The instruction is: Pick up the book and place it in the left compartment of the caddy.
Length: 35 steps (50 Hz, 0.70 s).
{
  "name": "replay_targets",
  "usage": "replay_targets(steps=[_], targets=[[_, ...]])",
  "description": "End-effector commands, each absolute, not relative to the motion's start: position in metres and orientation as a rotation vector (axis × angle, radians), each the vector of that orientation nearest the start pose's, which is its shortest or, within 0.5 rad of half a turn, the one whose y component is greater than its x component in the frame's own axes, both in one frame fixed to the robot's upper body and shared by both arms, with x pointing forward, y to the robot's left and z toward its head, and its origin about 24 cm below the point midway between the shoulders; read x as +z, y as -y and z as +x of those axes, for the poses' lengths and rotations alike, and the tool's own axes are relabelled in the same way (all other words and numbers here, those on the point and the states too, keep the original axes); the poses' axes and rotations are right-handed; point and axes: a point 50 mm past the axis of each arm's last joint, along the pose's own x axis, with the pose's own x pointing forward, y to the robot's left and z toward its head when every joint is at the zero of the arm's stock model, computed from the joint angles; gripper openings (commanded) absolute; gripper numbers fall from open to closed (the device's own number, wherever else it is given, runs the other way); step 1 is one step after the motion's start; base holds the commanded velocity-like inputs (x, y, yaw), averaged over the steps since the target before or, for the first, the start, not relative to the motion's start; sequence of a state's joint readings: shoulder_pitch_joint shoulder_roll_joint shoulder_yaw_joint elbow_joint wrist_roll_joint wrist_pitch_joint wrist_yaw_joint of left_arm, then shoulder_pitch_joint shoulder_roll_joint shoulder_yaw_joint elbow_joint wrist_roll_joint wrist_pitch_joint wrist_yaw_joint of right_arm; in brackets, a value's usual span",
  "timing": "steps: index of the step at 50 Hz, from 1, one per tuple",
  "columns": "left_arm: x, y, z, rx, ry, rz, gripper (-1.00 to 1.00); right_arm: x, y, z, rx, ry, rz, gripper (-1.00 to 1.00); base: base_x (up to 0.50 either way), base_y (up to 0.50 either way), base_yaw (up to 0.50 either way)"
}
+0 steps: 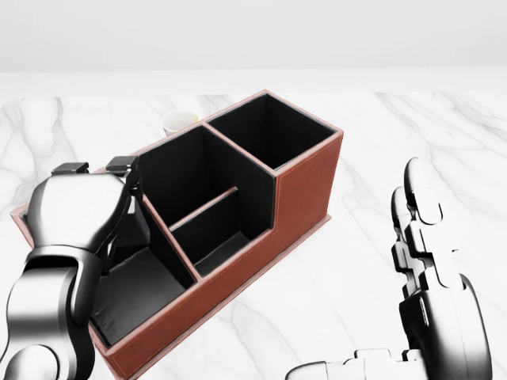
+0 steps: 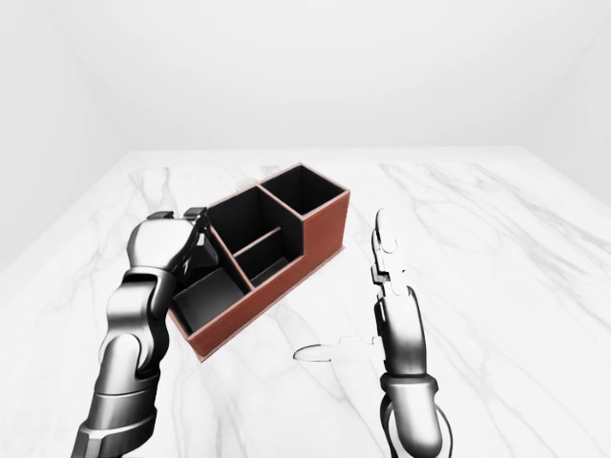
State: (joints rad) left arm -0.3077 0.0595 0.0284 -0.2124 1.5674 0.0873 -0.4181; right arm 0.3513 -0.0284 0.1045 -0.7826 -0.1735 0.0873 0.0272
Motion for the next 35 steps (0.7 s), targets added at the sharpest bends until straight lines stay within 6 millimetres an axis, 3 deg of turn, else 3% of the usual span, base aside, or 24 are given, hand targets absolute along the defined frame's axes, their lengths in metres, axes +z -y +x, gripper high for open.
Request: replay_targets(steps=[1,10,35], targets=[[0.146,-0.153,0.292,0.118,0.063,1.578,-1.00,0.141,0.147,0.171,-0.005,0.352,-0.179,1.00,0.00,0.00,0.00],[0.144,-0.155,0.291,0.126,0.055,1.585,-1.00,0.141,0.147,0.171,-0.005,0.353,-0.179,1.00,0.00,0.00,0.00],[0.110,-0.154,0.308,0.068,0.067,1.480,-1.00,0.141,0.146,0.171,-0.002,0.356,-0.180,1.00,0.00,0.00,0.00]])
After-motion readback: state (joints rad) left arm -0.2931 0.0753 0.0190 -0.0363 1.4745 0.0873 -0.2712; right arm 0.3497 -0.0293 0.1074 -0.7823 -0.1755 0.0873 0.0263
